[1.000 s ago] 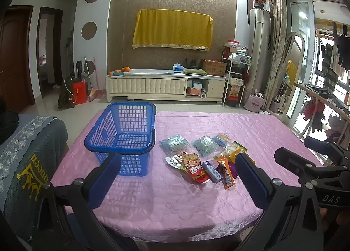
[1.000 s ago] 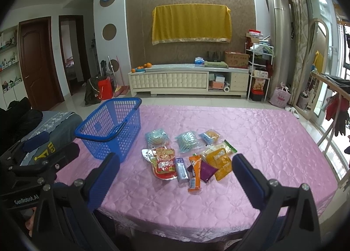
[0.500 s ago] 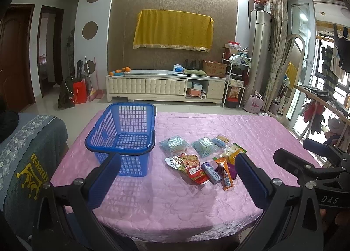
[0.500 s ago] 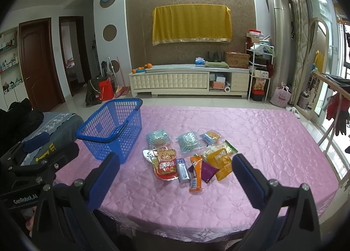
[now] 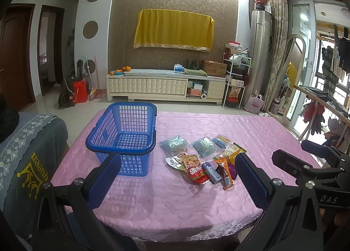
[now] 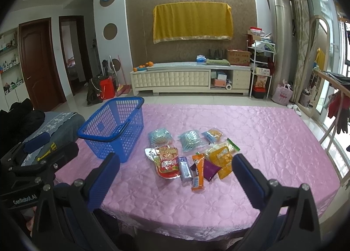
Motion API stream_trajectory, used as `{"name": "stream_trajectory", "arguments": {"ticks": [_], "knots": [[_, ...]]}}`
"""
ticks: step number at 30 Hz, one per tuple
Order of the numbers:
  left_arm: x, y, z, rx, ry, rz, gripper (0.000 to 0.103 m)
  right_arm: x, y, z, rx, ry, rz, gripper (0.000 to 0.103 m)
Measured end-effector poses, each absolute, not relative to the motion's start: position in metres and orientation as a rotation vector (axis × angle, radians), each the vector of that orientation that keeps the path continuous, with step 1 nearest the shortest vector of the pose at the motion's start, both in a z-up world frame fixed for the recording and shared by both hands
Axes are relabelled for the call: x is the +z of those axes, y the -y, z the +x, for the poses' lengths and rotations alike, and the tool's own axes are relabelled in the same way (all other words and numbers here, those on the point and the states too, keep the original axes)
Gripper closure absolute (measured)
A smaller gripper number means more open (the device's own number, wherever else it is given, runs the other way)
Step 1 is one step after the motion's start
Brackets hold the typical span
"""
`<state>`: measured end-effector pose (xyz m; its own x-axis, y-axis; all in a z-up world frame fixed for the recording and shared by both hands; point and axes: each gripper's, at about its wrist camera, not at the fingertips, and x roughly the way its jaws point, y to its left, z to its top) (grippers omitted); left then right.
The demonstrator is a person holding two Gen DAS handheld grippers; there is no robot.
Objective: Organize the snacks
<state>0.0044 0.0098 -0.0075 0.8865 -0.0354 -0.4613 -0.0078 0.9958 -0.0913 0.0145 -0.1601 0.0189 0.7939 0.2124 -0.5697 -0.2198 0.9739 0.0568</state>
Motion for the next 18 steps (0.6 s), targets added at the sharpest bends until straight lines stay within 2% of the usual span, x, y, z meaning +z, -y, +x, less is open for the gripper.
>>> {"name": "stream_trajectory", "arguments": {"ticks": [18], "knots": [[0.011, 0.01, 0.061, -0.05, -0.514, -0.085, 0.0, 0.034, 0.176, 0.062, 0.168, -0.593, -0.084, 0.0]]}}
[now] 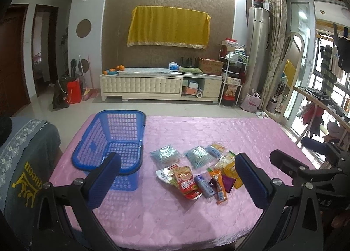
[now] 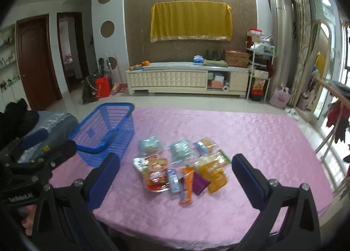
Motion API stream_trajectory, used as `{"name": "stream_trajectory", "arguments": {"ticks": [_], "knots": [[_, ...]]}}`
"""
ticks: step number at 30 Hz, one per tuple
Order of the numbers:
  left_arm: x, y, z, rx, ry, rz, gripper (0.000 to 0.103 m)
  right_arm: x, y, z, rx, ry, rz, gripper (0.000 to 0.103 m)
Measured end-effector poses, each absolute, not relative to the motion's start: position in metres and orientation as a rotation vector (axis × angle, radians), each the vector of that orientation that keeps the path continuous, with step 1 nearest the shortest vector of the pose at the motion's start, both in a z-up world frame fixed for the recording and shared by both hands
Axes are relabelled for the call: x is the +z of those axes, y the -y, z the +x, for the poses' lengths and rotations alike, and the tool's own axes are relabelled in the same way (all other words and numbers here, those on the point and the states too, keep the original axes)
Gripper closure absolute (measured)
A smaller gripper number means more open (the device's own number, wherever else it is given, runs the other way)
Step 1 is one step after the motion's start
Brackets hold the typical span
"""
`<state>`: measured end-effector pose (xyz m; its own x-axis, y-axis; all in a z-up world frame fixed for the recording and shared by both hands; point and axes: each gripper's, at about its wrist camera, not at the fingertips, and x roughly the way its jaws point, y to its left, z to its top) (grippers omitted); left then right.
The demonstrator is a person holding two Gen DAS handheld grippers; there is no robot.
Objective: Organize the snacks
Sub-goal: 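Move both tools forward toward the two blue striped snack bags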
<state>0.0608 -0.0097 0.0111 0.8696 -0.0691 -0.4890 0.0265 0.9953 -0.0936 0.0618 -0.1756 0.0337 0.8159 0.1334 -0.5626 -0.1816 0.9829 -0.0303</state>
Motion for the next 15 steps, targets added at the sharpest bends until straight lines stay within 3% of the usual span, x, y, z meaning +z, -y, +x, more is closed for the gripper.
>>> {"name": "stream_trajectory", "arguments": {"ticks": [15], "knots": [[-0.02, 0.031, 0.164, -0.101, -0.721, -0.122, 0.0, -0.003, 0.222, 0.152, 0.18, -0.808, 0.015, 0.0]]}}
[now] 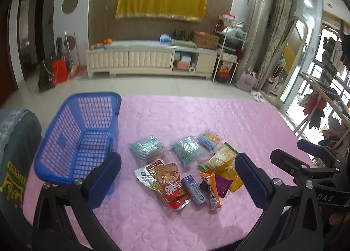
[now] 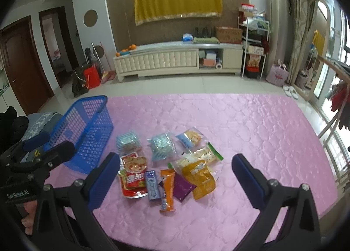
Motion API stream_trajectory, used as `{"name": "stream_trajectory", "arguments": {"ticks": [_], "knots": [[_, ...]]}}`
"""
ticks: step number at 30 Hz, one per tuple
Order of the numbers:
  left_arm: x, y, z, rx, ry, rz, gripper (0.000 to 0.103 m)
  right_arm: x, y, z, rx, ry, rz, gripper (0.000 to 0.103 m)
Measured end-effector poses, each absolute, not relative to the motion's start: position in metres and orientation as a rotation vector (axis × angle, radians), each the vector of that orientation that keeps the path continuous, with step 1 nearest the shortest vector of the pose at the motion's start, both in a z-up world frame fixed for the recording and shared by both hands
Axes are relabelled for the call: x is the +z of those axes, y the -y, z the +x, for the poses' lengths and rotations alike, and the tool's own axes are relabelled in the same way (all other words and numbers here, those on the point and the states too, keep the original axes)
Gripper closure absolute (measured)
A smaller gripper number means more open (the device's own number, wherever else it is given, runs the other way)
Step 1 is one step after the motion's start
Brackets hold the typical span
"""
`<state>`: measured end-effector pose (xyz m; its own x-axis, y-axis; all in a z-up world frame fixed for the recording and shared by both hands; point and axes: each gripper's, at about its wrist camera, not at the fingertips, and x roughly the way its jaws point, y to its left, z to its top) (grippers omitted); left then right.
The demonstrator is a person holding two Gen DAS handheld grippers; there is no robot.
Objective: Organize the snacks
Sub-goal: 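Move both tools forward toward the two blue striped snack bags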
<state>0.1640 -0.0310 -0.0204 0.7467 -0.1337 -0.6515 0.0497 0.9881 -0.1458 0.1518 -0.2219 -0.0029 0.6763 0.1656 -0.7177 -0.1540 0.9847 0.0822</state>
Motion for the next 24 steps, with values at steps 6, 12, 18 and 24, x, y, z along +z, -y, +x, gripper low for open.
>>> {"name": "stream_trajectory", "arguments": {"ticks": [6, 12, 18, 24], "knots": [[-0.034, 0.035, 0.205, -0.063, -0.78, -0.098, 0.0, -0.027, 0.227, 0.194, 0.218, -0.896, 0.034, 0.0], [-0.053, 0.037, 0.244, -0.048, -0.843, -0.086, 0.0, -0.051, 0.23, 0.229, 0.263, -0.943, 0.049, 0.001], [-0.08, 0.041, 0.268, 0.003, -0.902, -0.007, 0.0, -0.076, 0.219, 0.257, 0.312, -1.002, -0.009, 0.004], [-0.103, 0.045, 0.284, -0.014, -0.941, 0.021, 0.006, -0.107, 0.202, 0.281, 0.379, -1.079, -0.076, 0.017]]}}
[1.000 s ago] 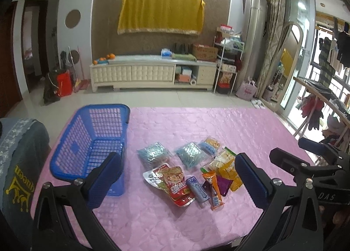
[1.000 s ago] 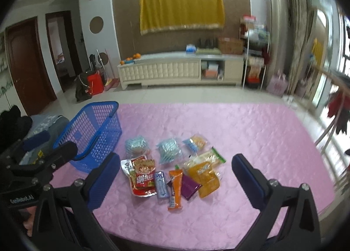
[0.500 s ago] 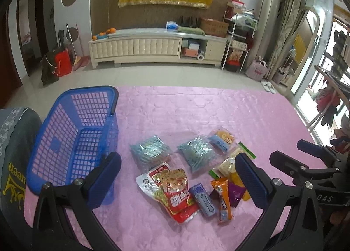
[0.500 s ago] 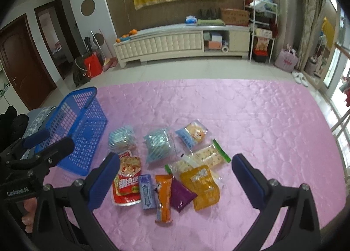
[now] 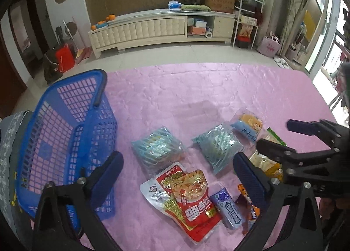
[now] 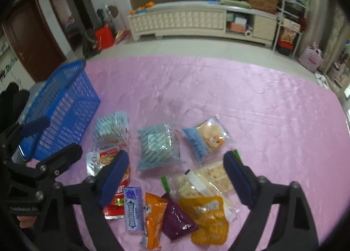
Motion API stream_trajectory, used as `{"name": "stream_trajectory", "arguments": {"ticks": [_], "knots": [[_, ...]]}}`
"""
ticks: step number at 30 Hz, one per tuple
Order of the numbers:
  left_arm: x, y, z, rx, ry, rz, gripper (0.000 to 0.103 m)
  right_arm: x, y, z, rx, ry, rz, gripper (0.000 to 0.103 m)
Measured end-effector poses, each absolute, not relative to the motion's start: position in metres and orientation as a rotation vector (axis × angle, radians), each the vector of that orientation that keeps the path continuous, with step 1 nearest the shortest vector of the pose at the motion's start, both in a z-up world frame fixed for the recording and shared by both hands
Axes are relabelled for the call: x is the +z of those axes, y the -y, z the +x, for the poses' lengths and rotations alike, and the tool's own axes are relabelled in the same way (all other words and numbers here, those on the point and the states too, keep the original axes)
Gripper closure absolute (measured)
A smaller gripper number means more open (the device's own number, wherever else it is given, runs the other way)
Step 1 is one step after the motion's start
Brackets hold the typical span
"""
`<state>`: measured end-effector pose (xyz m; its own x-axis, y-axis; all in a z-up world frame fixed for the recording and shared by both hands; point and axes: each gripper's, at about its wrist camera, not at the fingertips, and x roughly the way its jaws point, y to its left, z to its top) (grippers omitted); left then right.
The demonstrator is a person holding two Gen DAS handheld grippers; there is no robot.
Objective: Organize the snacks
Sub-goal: 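Move both tools forward toward the two blue striped snack bags, then grasp the light blue striped bag with the left tool while the right tool grasps the teal striped bag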
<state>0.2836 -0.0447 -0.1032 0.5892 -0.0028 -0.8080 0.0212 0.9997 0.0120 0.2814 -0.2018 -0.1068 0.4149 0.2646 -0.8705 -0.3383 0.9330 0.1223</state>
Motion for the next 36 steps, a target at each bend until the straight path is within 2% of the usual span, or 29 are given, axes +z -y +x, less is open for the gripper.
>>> {"name": "stream_trajectory", "arguments": {"ticks": [4, 6, 7, 18, 23, 26, 27, 36], "knots": [[-0.116, 0.043, 0.29, -0.043, -0.979, -0.004, 0.012, -0.123, 0.197, 0.294, 0.406, -1.12, -0.095, 0.017], [-0.123, 0.04, 0.294, -0.046, -0.999, -0.022, 0.021, -0.129, 0.195, 0.299, 0.418, -1.137, -0.093, 0.017], [-0.126, 0.038, 0.297, -0.047, -1.008, -0.031, 0.022, -0.132, 0.193, 0.302, 0.421, -1.143, -0.096, 0.017], [-0.145, 0.033, 0.316, -0.035, -1.057, -0.076, 0.023, -0.163, 0.167, 0.325, 0.429, -1.216, -0.143, 0.018], [-0.149, 0.023, 0.325, -0.018, -1.083, -0.13, 0.023, -0.178, 0.155, 0.332, 0.446, -1.259, -0.2, 0.027], [-0.149, 0.024, 0.328, -0.012, -1.094, -0.122, 0.023, -0.182, 0.156, 0.333, 0.472, -1.267, -0.183, 0.04], [-0.149, 0.026, 0.328, -0.012, -1.1, -0.115, 0.023, -0.181, 0.156, 0.333, 0.467, -1.26, -0.184, 0.042], [-0.153, 0.022, 0.352, 0.052, -1.156, -0.163, 0.023, -0.17, 0.181, 0.328, 0.448, -1.227, -0.101, 0.044]]}}
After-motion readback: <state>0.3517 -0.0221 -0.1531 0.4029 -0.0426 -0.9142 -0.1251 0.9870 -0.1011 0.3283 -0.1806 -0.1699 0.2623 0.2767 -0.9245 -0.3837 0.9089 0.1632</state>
